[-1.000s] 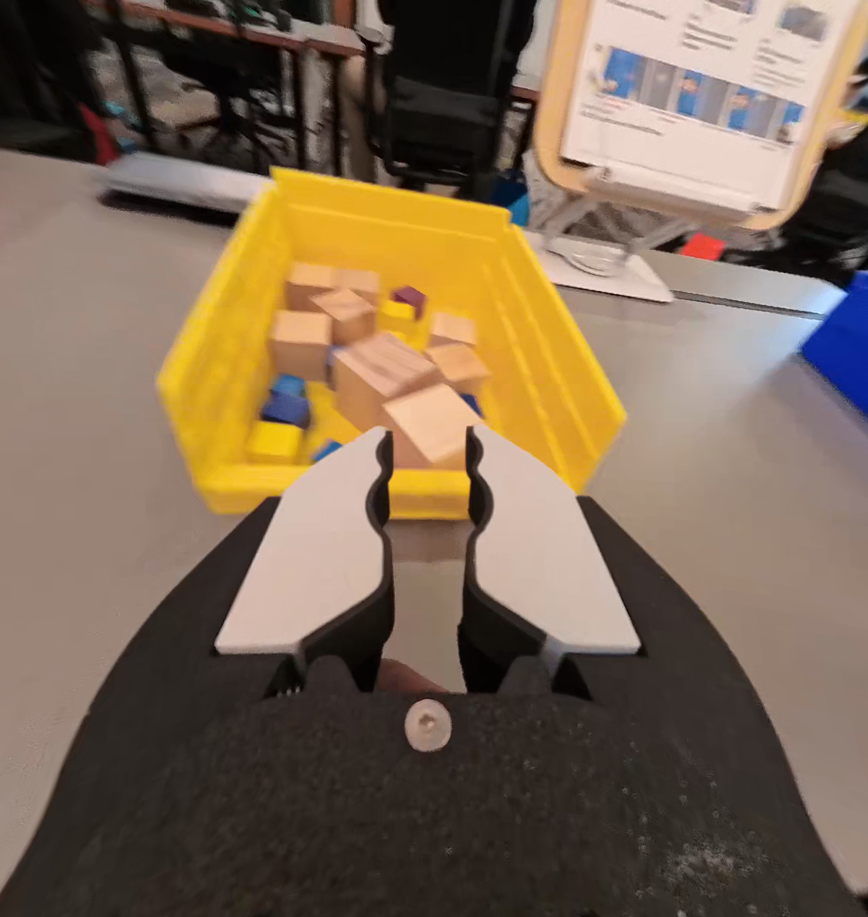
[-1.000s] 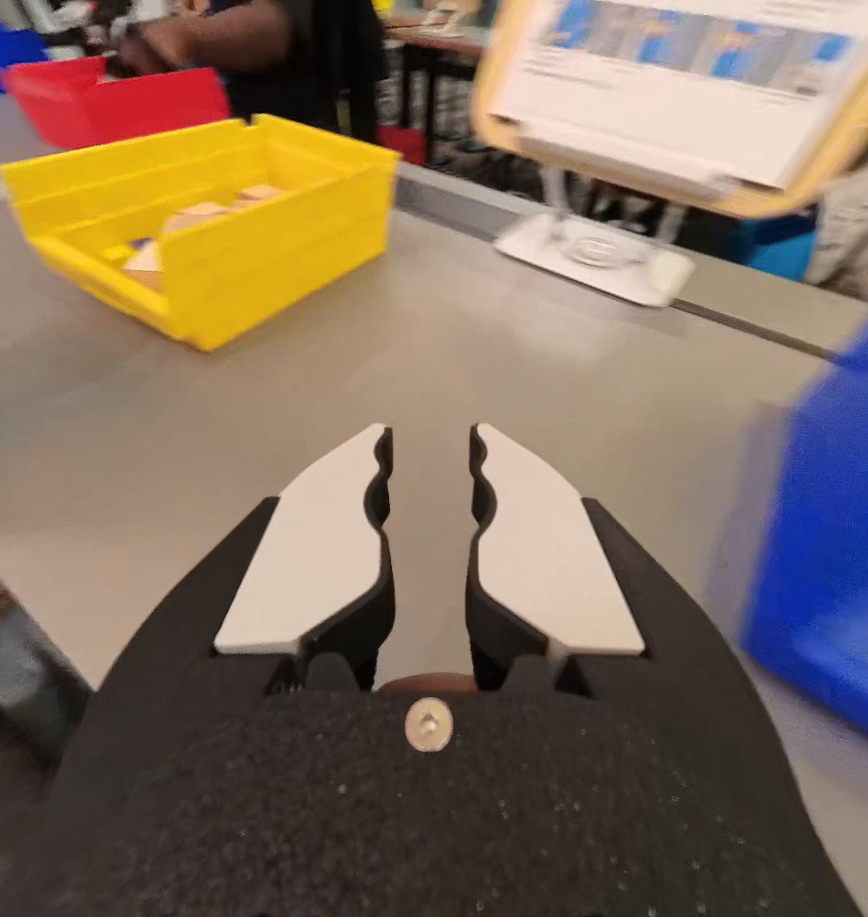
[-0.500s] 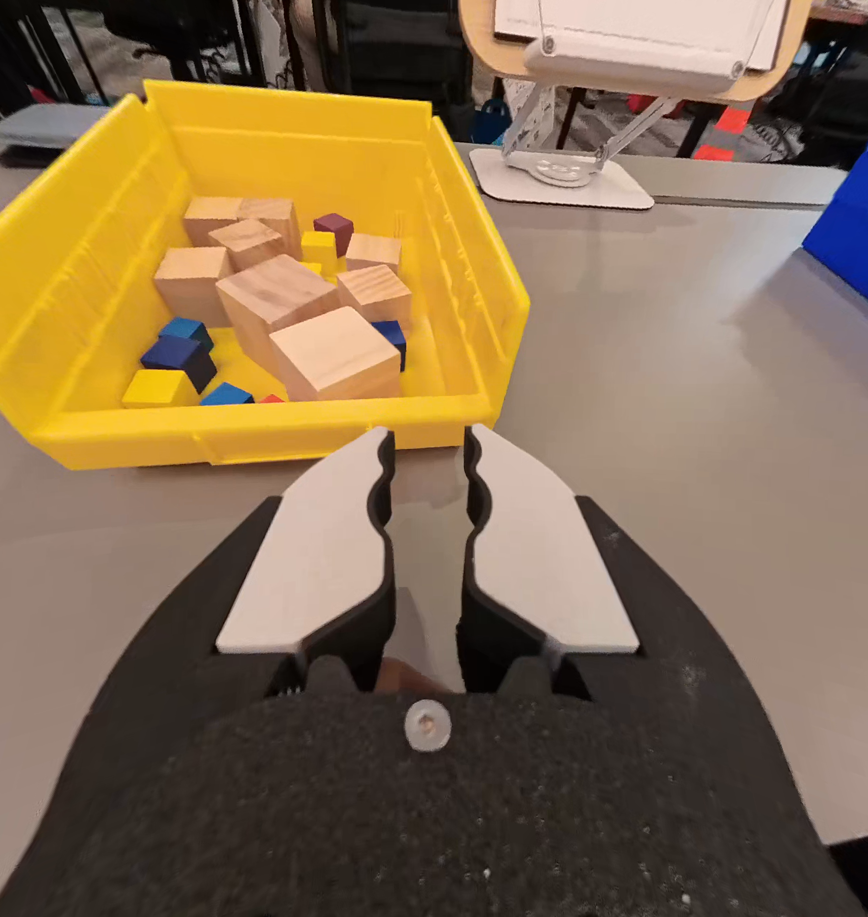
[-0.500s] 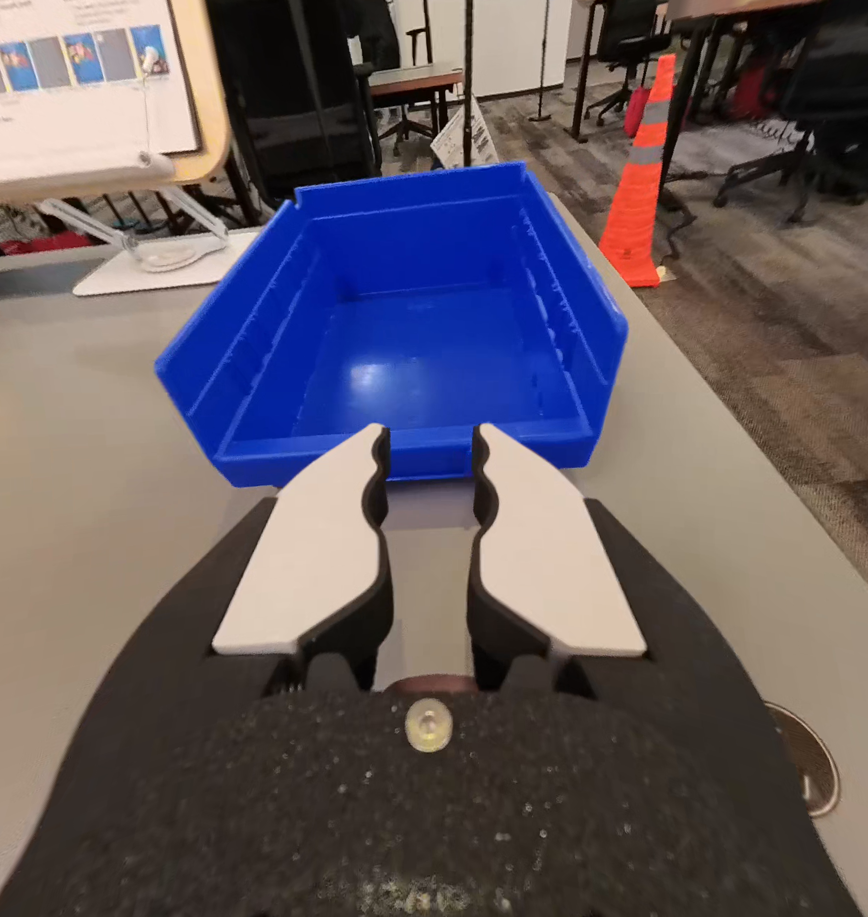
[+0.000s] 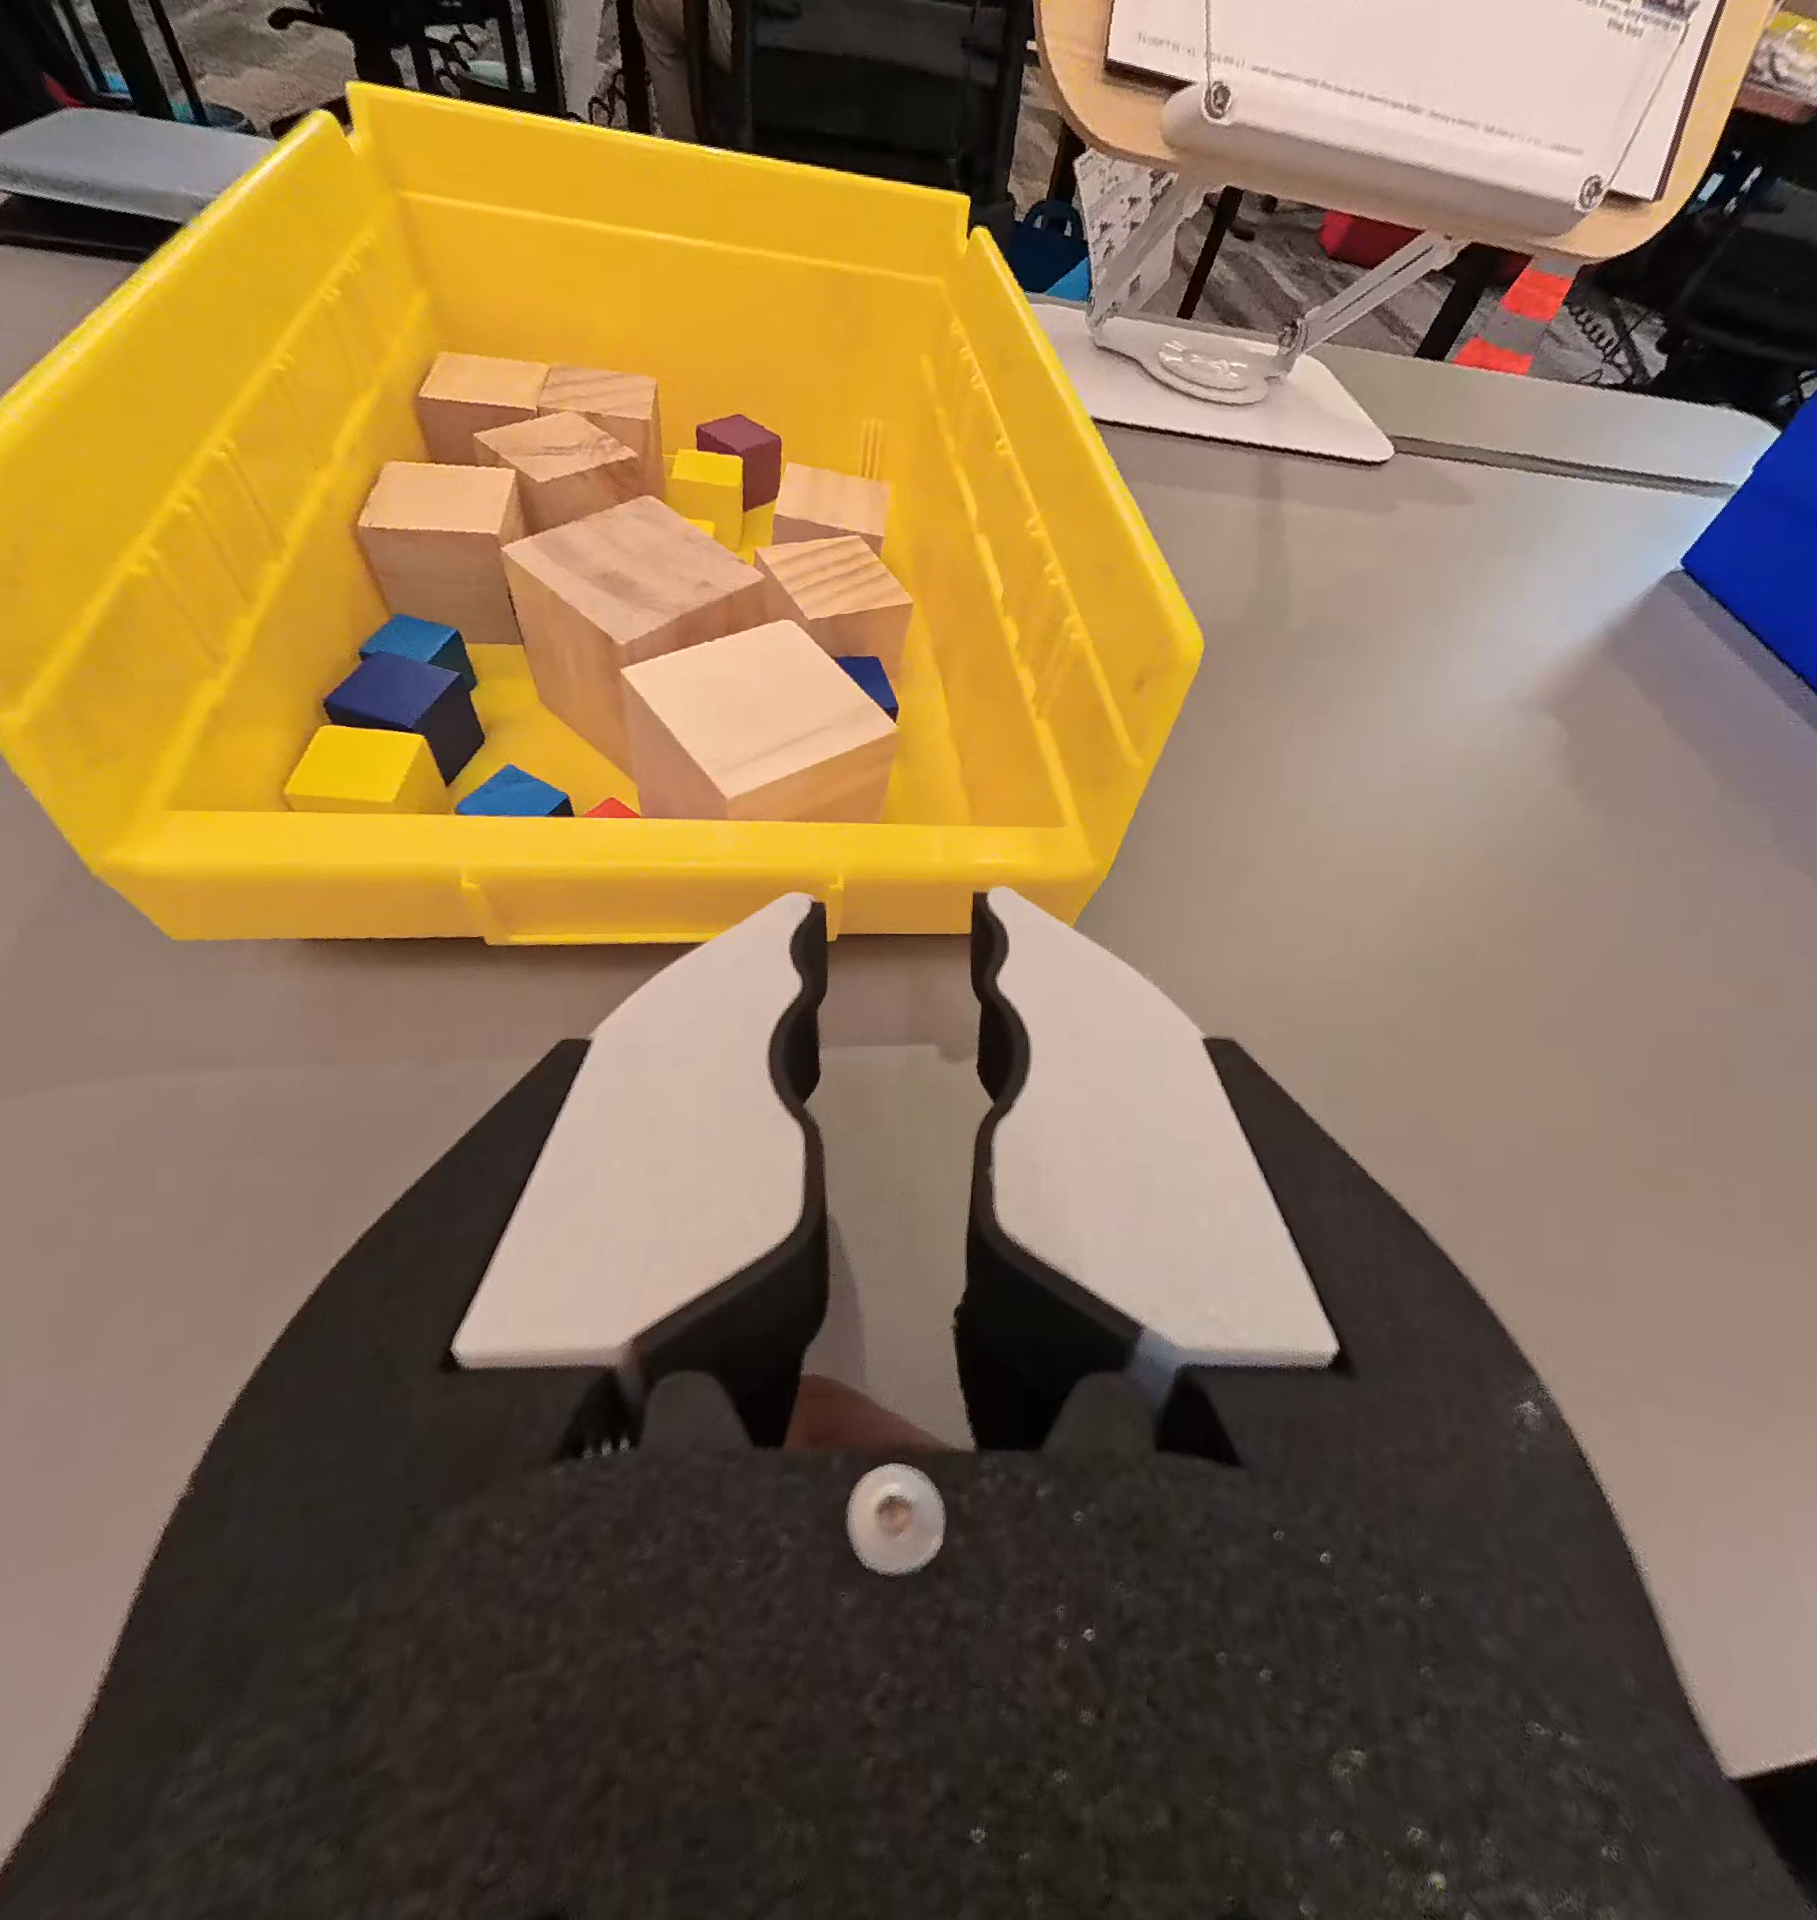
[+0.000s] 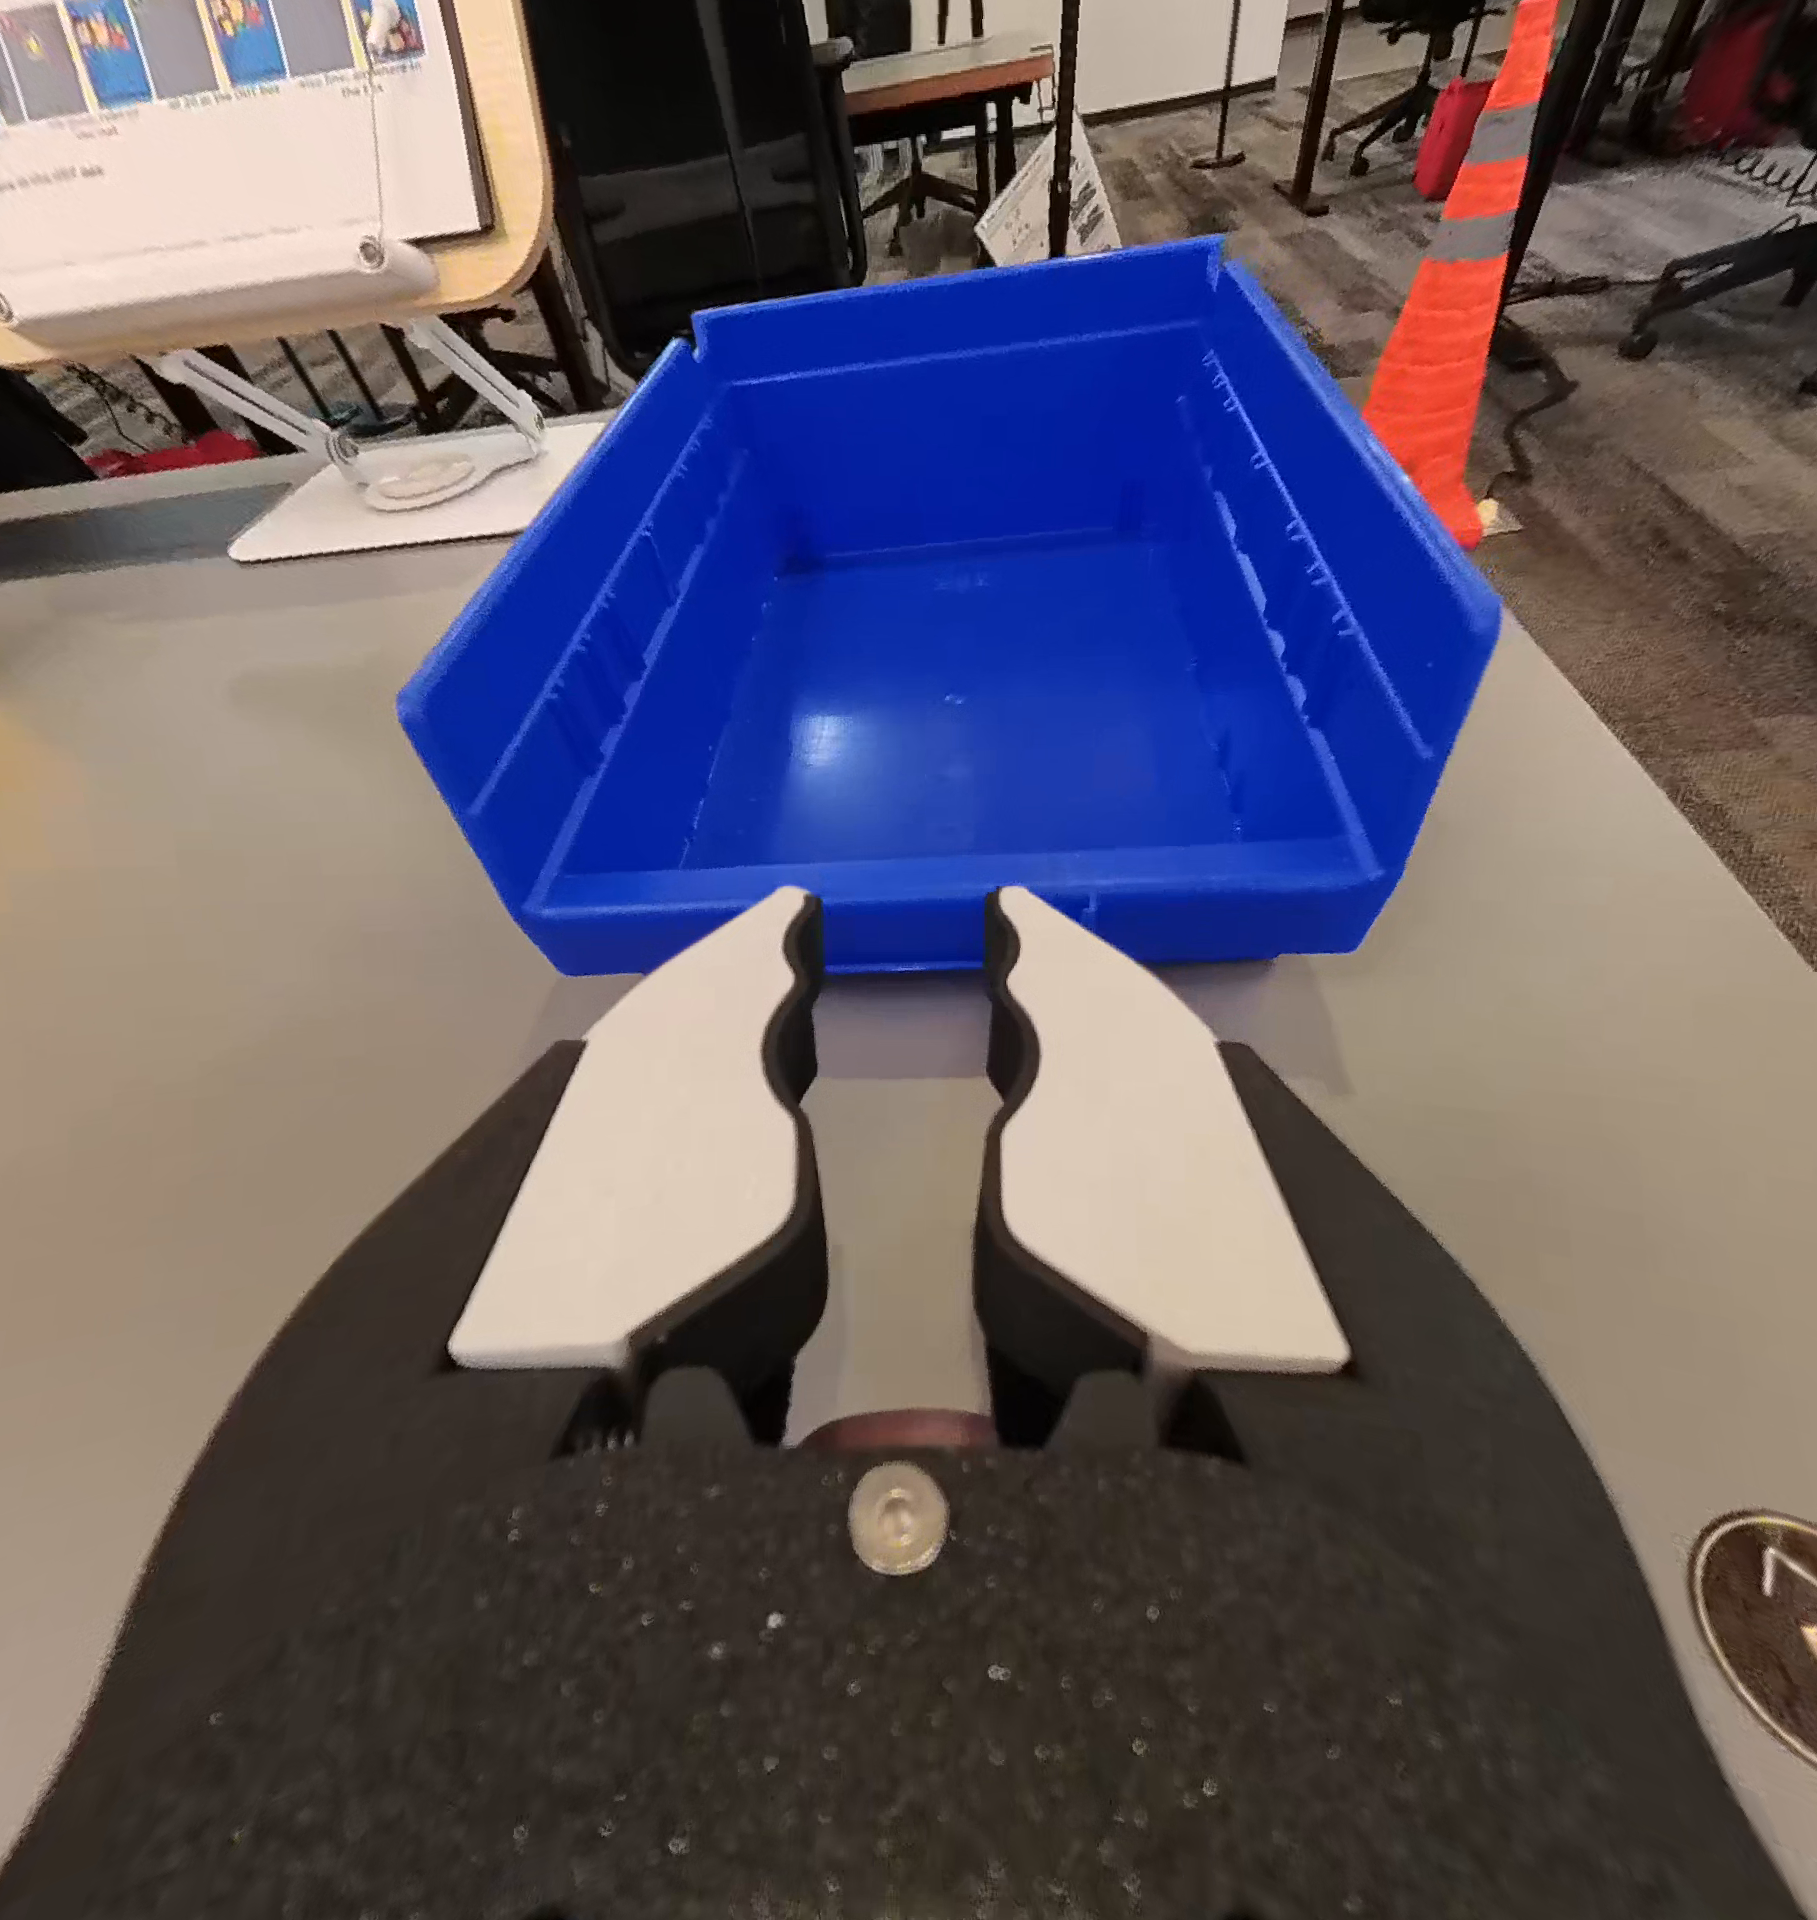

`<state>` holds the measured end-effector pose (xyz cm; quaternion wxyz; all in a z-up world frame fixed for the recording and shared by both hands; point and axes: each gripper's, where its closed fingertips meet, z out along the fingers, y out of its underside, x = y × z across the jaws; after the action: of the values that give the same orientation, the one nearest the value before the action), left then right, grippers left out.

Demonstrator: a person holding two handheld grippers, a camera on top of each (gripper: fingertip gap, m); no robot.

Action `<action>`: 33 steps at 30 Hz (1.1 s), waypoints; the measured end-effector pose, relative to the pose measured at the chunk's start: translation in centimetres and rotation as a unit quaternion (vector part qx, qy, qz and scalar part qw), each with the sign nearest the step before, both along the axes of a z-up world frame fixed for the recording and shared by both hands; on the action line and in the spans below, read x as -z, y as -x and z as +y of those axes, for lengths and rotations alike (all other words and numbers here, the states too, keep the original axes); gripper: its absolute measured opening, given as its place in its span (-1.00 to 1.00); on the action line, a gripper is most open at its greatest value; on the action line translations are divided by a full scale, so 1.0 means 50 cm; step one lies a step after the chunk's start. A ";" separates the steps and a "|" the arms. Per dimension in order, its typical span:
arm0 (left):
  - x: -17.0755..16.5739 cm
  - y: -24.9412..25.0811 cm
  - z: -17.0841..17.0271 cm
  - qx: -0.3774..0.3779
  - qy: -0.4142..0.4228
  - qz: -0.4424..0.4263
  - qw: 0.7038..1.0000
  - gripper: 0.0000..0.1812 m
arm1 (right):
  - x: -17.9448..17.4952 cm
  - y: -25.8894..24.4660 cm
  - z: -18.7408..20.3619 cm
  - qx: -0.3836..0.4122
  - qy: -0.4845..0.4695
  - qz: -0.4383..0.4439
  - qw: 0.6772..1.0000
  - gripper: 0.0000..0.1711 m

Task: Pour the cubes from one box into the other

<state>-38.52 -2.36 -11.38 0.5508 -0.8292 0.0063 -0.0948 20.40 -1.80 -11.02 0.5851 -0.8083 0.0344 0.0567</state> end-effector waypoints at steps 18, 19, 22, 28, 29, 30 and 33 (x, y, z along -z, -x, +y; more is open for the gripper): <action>-0.043 0.307 0.234 0.011 0.355 0.125 0.926 -0.55 | 0.008 0.040 -0.005 -0.027 0.011 -0.026 0.999 -0.66; -0.024 0.316 0.246 0.009 0.382 0.151 0.912 -0.55 | 0.008 0.042 -0.004 -0.029 0.012 -0.022 0.999 -0.66; 0.018 0.303 0.261 0.047 0.432 0.145 0.889 -0.80 | 0.004 0.043 -0.007 -0.029 0.008 -0.023 0.999 -0.66; 0.028 0.290 0.272 0.068 0.412 0.093 0.904 -0.93 | -0.006 0.074 -0.003 -0.047 0.005 -0.044 0.998 -0.66; 0.028 0.290 0.272 0.068 0.408 0.088 0.906 -0.93 | -0.021 0.097 0.005 -0.060 -0.003 -0.043 0.997 -0.67; 0.028 0.289 0.272 0.068 0.407 0.084 0.907 -0.93 | -0.044 0.133 0.018 -0.083 -0.012 -0.044 0.996 -0.67; 0.038 0.288 0.268 0.074 0.416 0.077 0.903 -0.93 | -0.138 0.328 0.067 -0.247 -0.023 -0.055 0.967 -0.67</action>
<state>-52.92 11.05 -13.26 0.1453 -0.9848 0.0699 -0.0648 3.98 1.53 -4.13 0.5725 -0.7797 -0.2002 0.1557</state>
